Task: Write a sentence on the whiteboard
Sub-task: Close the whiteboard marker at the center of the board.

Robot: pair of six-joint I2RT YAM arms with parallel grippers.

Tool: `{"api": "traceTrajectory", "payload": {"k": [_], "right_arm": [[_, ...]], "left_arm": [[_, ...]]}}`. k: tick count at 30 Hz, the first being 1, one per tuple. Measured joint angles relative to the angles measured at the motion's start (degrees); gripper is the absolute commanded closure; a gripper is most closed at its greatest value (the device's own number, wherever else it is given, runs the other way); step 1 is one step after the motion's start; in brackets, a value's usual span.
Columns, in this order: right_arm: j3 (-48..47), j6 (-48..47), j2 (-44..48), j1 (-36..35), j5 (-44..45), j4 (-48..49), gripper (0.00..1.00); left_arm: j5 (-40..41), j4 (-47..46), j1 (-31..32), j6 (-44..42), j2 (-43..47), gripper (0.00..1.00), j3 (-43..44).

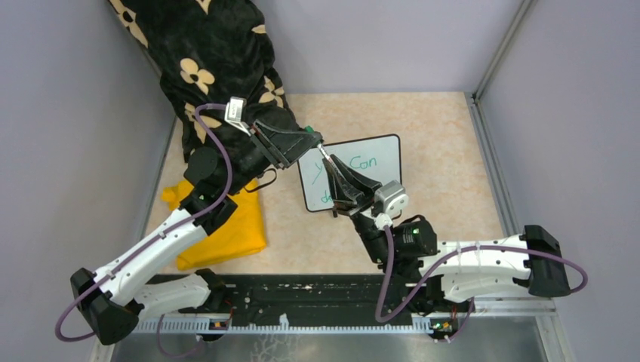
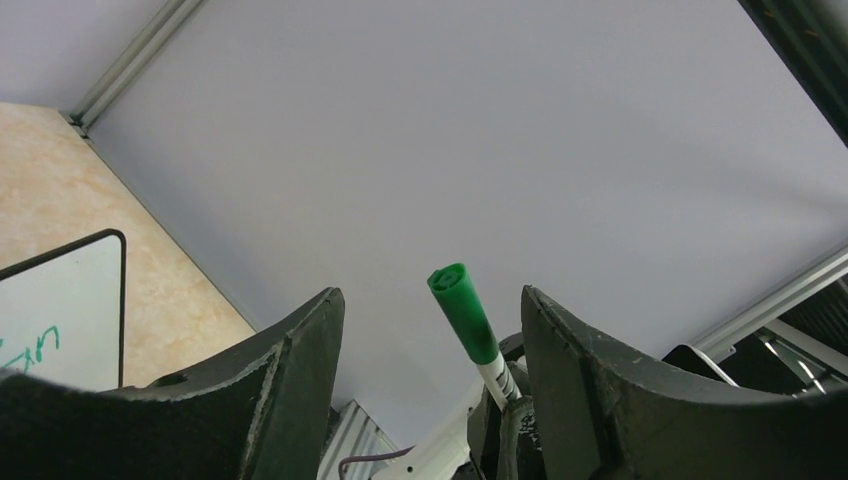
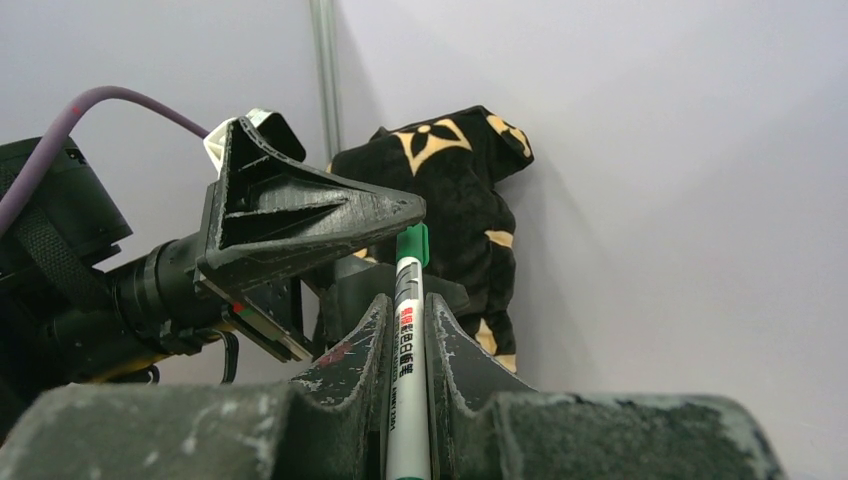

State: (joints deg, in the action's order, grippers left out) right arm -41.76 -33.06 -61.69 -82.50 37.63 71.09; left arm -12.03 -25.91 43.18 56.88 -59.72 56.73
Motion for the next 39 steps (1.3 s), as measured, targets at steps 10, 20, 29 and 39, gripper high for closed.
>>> {"api": "traceTrajectory", "payload": {"k": [10, 20, 29, 39], "right_arm": [[0.15, -1.36, -0.61, 0.0, 0.33, 1.77, 1.0], [0.63, -1.38, -0.74, 0.0, 0.44, 2.05, 1.0], [0.9, -1.18, -0.72, 0.0, 0.48, 1.57, 1.0], [0.9, -1.05, -0.74, 0.0, 0.44, 1.46, 1.0]], "left_arm": [[-2.69, -6.67, -0.87, 3.06, 0.37, 0.54, -2.69], [-3.85, -10.14, -1.73, 4.59, 1.36, 0.53, -4.66], [-5.01, -13.68, -4.07, 9.05, 1.73, 0.62, -6.93], [-5.79, -14.32, -4.33, 10.23, 0.85, 0.43, -6.95]]}}
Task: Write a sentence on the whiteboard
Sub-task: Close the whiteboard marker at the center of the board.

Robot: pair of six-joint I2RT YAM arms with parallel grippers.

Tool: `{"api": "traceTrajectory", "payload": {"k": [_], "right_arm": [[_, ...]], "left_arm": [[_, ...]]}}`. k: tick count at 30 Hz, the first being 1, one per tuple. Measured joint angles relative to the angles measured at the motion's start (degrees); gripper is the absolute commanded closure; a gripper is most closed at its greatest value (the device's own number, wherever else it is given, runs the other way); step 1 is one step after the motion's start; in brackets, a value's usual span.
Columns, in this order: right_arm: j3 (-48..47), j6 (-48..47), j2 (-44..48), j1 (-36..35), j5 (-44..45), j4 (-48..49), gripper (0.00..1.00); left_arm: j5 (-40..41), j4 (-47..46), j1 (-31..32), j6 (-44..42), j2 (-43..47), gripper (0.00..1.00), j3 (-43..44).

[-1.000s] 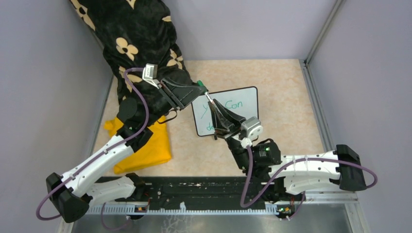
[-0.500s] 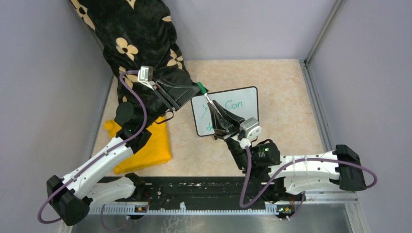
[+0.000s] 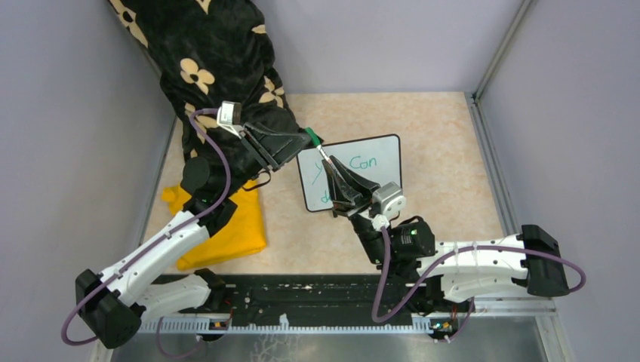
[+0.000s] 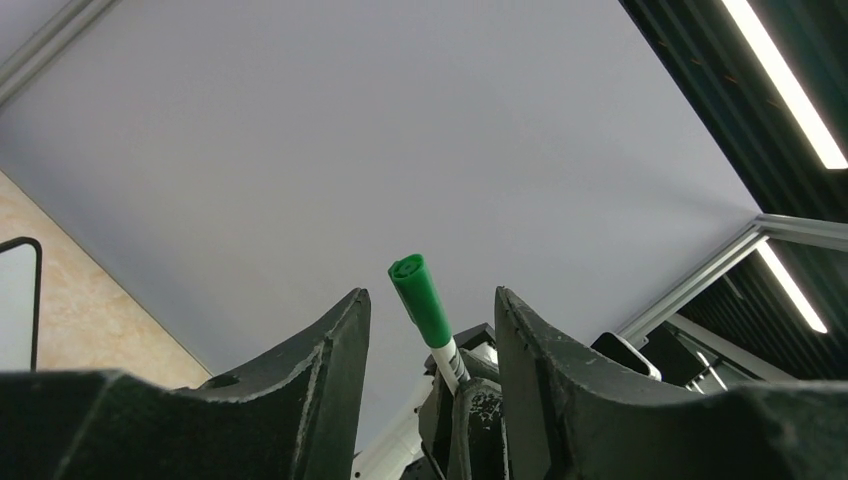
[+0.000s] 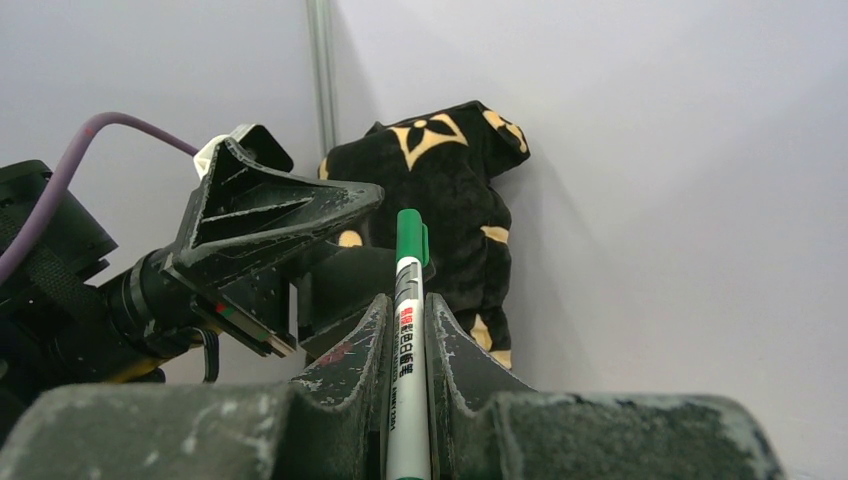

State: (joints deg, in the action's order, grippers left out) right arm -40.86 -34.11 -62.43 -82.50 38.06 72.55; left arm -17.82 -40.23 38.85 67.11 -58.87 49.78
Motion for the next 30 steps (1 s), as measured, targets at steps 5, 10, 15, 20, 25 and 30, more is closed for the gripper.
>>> {"api": "traceTrajectory", "payload": {"k": [5, 10, 15, 20, 25, 30], "right_arm": [[0.0, 0.28, 0.0, 0.0, 0.0, -0.17, 1.0], [0.0, 0.28, 0.0, 0.0, 0.0, -0.22, 1.0], [0.0, 0.31, 0.0, 0.0, 0.0, -0.61, 1.0], [0.0, 0.31, 0.0, 0.0, -0.02, -0.61, 1.0], [0.11, 0.11, -0.26, 0.0, 1.49, -0.44, 1.0], [0.39, -0.7, -1.64, 0.0, 2.67, 1.29, 1.0]], "left_arm": [[-0.24, 0.2, 0.0, 0.26, -1.05, 0.5, 0.0], [-0.24, 0.31, 0.0, 0.39, -1.36, 0.55, 0.04], [-0.22, 0.37, 0.0, 0.39, -1.53, 0.64, 0.83], [-0.37, 0.42, 0.0, 0.5, -2.12, 0.8, 1.49], [-1.14, -0.39, -0.02, 3.04, -2.91, 1.0, 1.53], [-2.54, -1.95, -0.39, 5.2, -4.04, 1.0, 1.53]]}}
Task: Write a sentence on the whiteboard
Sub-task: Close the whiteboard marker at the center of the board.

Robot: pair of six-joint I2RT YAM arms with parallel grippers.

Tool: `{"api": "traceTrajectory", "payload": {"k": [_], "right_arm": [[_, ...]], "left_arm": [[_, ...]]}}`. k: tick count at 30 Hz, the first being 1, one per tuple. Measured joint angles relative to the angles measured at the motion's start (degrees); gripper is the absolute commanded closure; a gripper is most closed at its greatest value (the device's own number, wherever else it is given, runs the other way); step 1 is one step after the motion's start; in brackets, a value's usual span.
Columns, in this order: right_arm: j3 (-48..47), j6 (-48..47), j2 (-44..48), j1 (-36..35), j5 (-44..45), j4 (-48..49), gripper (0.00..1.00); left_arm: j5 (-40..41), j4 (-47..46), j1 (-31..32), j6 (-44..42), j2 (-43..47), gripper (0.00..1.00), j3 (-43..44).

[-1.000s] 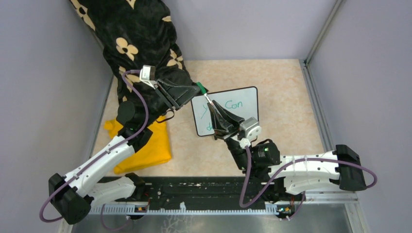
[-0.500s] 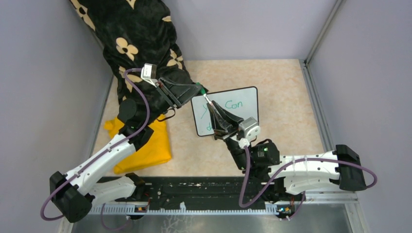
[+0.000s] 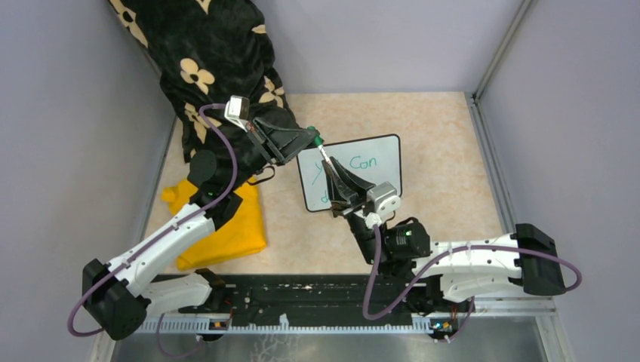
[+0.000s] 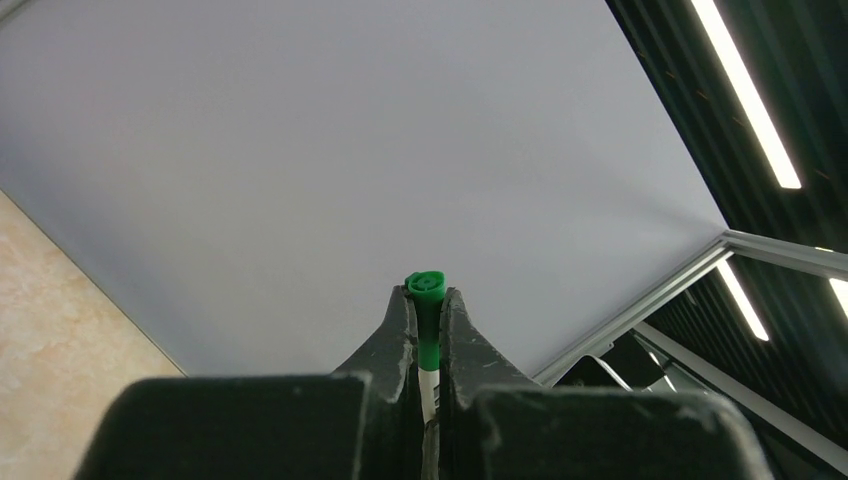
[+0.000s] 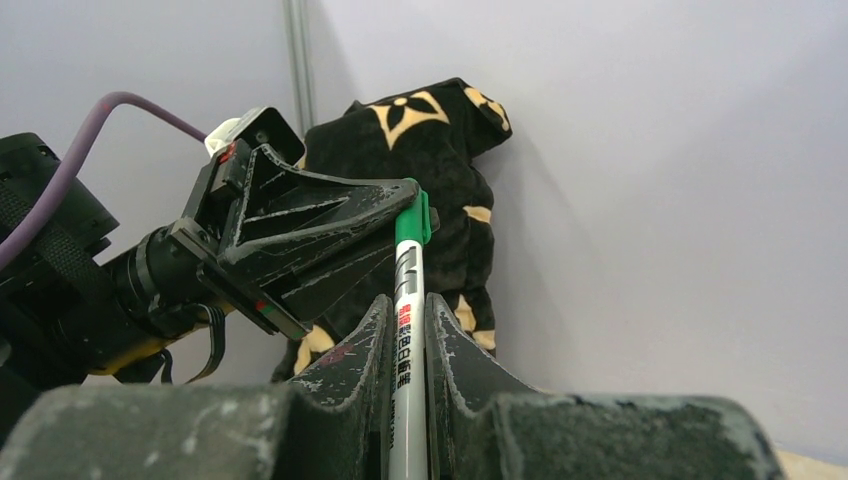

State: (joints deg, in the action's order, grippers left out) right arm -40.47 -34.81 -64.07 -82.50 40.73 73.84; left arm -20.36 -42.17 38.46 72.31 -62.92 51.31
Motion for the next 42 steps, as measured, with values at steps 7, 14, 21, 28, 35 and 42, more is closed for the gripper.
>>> {"api": "traceTrajectory", "payload": {"k": [7, 14, 21, 28, 35, 42], "right_arm": [[0.0, -1.46, -1.18, 0.0, 1.27, 2.43, 1.0], [0.0, -3.15, -2.08, -0.28, 2.32, 4.31, 1.0], [0.0, -4.28, -2.4, -0.66, 3.06, 5.79, 1.0], [0.0, -5.62, -2.86, -0.74, 3.87, 6.88, 1.0], [-0.02, -7.3, -3.23, -0.98, 4.48, 7.8, 1.0], [-0.07, -8.11, -3.76, -1.01, 4.76, 7.96, 1.0]], "left_arm": [[0.68, -0.37, 0.48, 0.52, -0.52, 1.0, -0.2], [3.19, -1.49, 1.79, 0.44, -0.52, 1.0, -1.33], [6.14, -1.7, 3.58, -0.24, -0.57, 1.0, -1.62], [8.92, -1.53, 5.22, -1.9, -0.72, 1.0, -1.66], [12.2, -1.33, 7.23, -4.17, -0.7, 1.0, -1.68], [13.9, -1.33, 7.96, -5.33, -0.11, 0.91, -2.4]]}}
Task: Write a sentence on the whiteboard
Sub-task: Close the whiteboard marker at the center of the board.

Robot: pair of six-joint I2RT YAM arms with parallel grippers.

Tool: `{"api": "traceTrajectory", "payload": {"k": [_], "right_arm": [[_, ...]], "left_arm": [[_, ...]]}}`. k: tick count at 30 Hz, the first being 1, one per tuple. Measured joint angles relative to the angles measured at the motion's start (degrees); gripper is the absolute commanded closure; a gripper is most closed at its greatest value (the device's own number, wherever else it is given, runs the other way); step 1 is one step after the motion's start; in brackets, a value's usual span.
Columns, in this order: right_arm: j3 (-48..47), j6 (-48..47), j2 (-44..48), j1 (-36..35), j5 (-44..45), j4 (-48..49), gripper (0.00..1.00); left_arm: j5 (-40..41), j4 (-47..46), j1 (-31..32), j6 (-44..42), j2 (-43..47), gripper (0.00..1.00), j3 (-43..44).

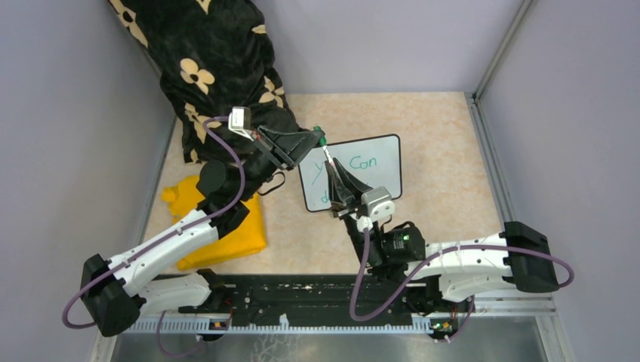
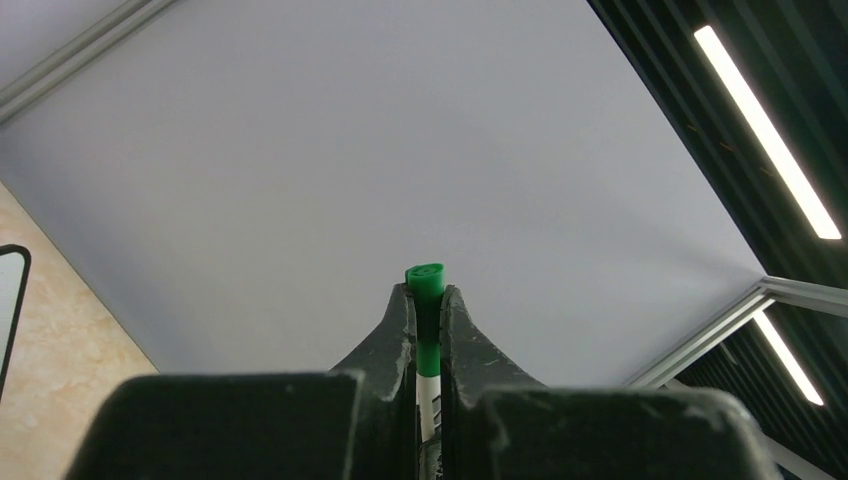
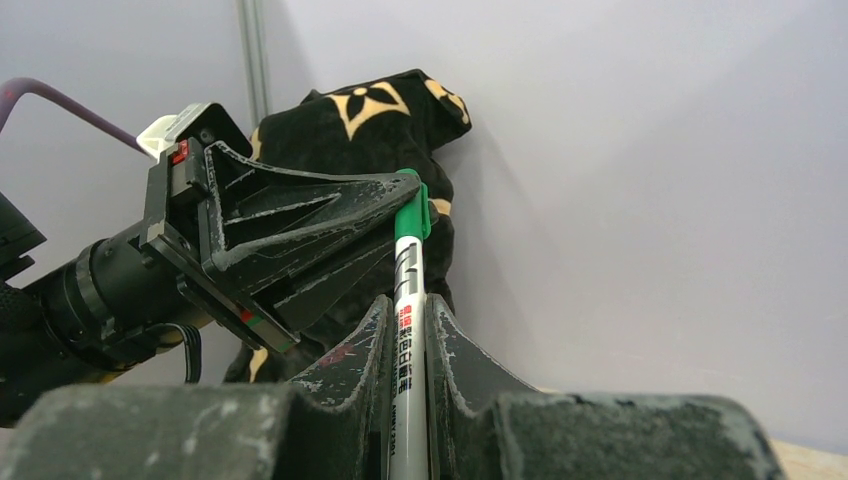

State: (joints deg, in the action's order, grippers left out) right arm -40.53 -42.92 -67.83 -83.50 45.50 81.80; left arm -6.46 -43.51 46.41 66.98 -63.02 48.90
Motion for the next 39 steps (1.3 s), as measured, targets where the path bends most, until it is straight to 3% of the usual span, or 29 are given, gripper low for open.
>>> {"api": "traceTrajectory", "payload": {"k": [12, 19, 28, 39], "right_arm": [[0.0, 0.02, -0.17, -0.13, -0.13, -1.03, 1.0], [-0.39, -0.07, -0.15, 0.15, 0.28, -1.36, 1.0], [-0.39, 0.07, -0.15, 0.13, -0.61, -2.27, 1.0], [-0.42, 2.69, 0.94, 0.17, -2.97, -4.55, 1.0]], "left_arm": [[1.84, 1.05, 0.44, -1.7, 1.66, 0.77, -1.38], [-2.71, 3.13, 3.26, -2.36, 1.99, 0.67, -2.58], [-2.69, 4.15, 3.67, -2.99, 3.8, 0.38, -4.5], [-4.81, 8.55, -1.46, -4.74, 6.88, 0.36, -4.87]]}}
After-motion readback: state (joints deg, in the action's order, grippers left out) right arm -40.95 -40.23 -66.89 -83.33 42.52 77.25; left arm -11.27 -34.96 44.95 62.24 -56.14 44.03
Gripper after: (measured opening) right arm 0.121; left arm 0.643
